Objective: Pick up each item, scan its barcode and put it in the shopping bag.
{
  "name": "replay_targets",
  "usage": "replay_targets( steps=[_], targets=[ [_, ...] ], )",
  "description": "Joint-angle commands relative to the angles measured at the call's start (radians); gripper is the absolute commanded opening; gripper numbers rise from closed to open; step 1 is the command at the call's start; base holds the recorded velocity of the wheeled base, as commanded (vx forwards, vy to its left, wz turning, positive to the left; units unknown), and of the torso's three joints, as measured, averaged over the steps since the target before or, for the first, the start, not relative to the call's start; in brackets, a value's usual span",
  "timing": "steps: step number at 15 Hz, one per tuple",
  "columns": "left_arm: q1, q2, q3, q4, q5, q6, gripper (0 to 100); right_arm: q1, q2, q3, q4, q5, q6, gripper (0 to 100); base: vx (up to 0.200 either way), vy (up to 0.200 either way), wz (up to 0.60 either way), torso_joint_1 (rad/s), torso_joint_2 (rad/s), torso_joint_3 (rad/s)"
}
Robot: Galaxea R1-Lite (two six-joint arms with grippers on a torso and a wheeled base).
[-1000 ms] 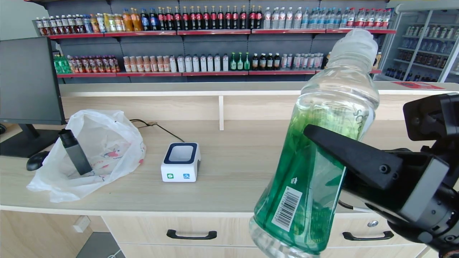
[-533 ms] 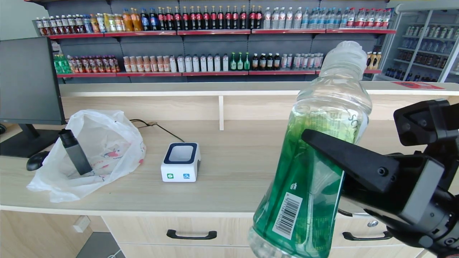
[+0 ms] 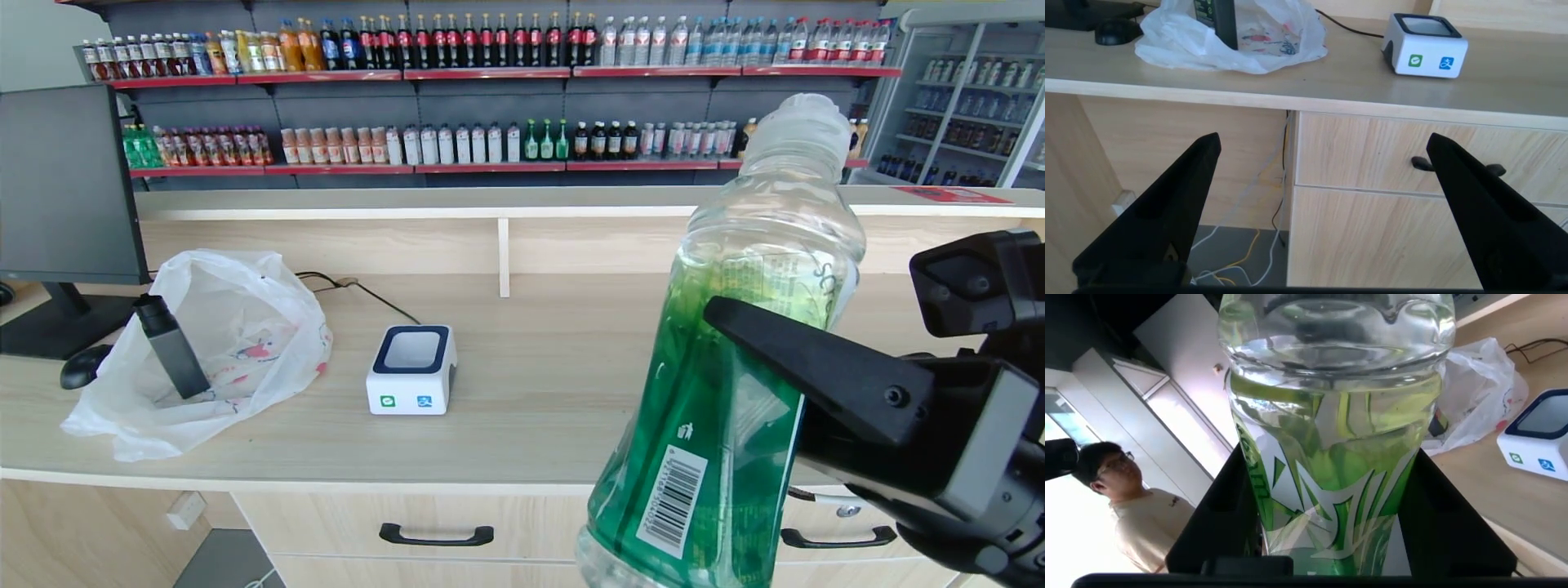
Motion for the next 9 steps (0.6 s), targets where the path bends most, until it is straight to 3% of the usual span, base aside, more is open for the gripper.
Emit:
replay_targets(
  steps=[1, 9],
  targets=[
    [0.000, 0.000, 0.000, 0.000, 0.000, 0.000, 100, 0.001, -0.005, 0.001, -0.001, 0.001, -0.001, 0, 0.000, 0.000, 0.00, 0.000, 0.00, 0.000],
    [0.002, 0.000, 0.000, 0.000, 0.000, -0.001, 100, -0.001, 0.004, -0.004, -0.001, 0.002, -0.018, 0, 0.000, 0.000, 0.00, 0.000, 0.00, 0.000]
  ],
)
